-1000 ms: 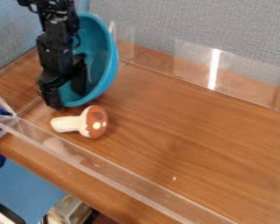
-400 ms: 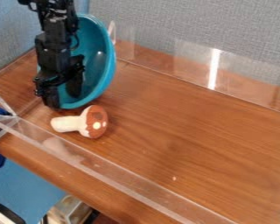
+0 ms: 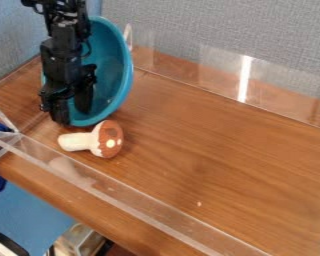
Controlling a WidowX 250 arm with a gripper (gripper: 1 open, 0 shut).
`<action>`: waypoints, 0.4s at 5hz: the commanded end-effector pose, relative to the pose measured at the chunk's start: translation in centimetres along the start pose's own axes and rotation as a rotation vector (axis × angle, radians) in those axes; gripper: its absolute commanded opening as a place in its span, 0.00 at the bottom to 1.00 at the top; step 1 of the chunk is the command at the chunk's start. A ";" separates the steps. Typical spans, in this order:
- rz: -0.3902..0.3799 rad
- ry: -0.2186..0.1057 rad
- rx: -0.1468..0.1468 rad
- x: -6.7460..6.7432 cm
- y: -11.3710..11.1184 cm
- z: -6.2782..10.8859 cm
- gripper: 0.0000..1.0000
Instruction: Remove the mushroom from inside the blue bowl and put it on the table
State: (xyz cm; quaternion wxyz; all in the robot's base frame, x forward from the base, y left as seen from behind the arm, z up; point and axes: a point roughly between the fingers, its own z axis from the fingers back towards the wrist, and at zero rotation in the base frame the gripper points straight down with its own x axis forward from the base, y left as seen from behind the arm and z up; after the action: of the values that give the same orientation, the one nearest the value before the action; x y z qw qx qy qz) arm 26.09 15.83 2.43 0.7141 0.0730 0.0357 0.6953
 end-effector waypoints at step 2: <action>0.071 0.008 0.004 0.2 0.6 1.6 0.00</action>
State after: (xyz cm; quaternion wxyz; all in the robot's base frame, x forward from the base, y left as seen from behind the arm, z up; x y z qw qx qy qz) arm 25.56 15.38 2.76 0.6920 0.0791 0.0588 0.7152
